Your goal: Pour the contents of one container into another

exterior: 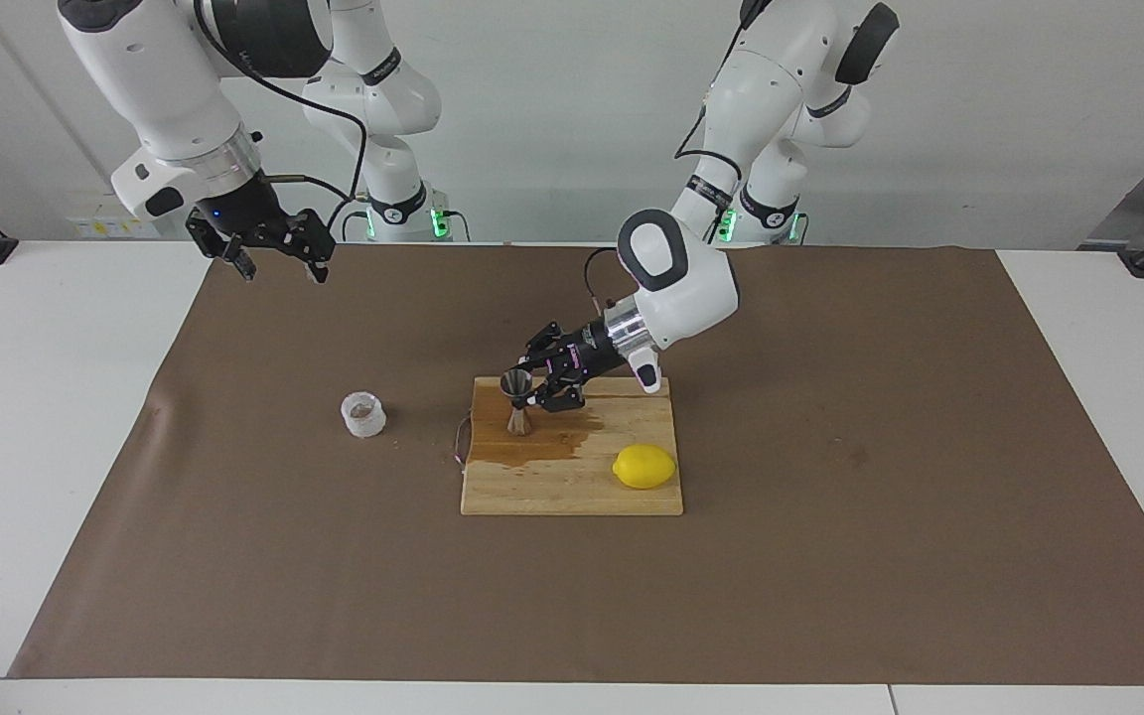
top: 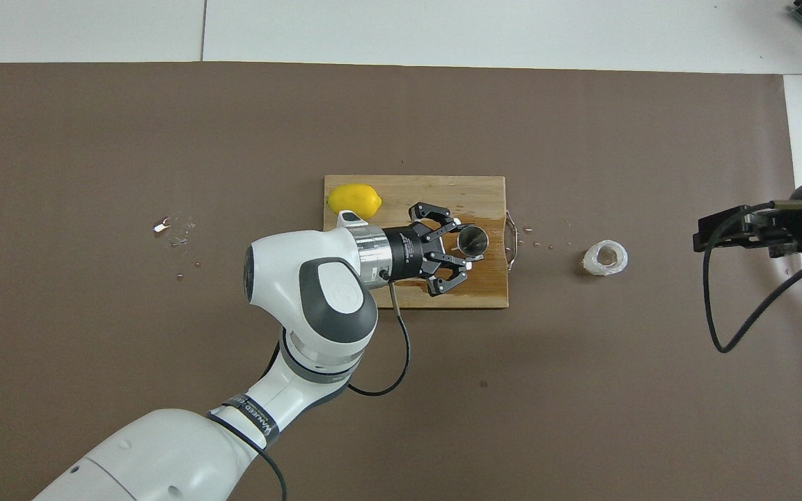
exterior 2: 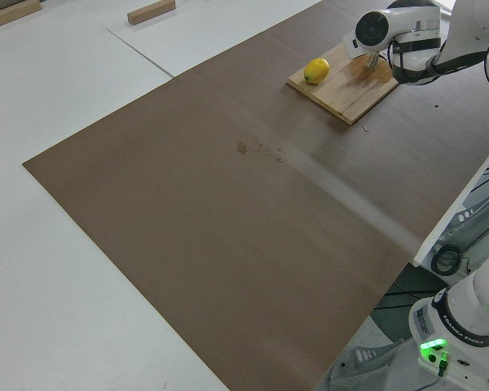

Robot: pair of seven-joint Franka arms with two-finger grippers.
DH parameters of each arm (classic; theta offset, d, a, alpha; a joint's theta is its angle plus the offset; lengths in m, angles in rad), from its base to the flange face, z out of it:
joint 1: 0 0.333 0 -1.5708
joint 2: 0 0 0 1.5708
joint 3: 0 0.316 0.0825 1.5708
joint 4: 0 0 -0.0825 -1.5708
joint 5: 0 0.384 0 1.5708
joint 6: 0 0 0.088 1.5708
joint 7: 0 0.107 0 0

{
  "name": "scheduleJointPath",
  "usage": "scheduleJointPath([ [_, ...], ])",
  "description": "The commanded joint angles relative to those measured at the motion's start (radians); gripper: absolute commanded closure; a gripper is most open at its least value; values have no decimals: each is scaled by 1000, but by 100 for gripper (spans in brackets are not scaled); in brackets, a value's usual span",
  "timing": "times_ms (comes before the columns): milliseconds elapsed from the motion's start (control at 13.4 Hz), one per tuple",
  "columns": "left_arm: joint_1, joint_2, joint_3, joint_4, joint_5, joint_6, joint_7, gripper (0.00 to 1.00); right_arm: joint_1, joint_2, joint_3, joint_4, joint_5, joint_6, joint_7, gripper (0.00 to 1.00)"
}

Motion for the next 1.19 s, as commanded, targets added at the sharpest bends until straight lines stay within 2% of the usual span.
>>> scheduleJointPath([
  [0,-20,-9,16,-17,-19,39,9,100,-19,-21,11,-27,25,22,-20,0],
  [149,-18,-9,16,-28,-13,45,15,100,-19,-21,10,-29,25,22,-20,0],
  [298,-20,-9,16,-28,-5,45,12,79,-19,-21,10,-27,25,22,-20,0],
  [372,-20,-9,16,-28,-5,45,12,56,-19,-21,11,-29,25,22,-20,0],
  [447,-20,-9,16,-28,-5,45,15,2,-19,-21,11,-29,25,22,-20,0],
  [819,-20,-10,16,-17,21,17,14,0,-19,-21,11,-29,25,22,-20,0],
  [1117,-2,-50,24,-22,58,-96,9,0,-19,-21,11,-29,25,22,-20,0],
])
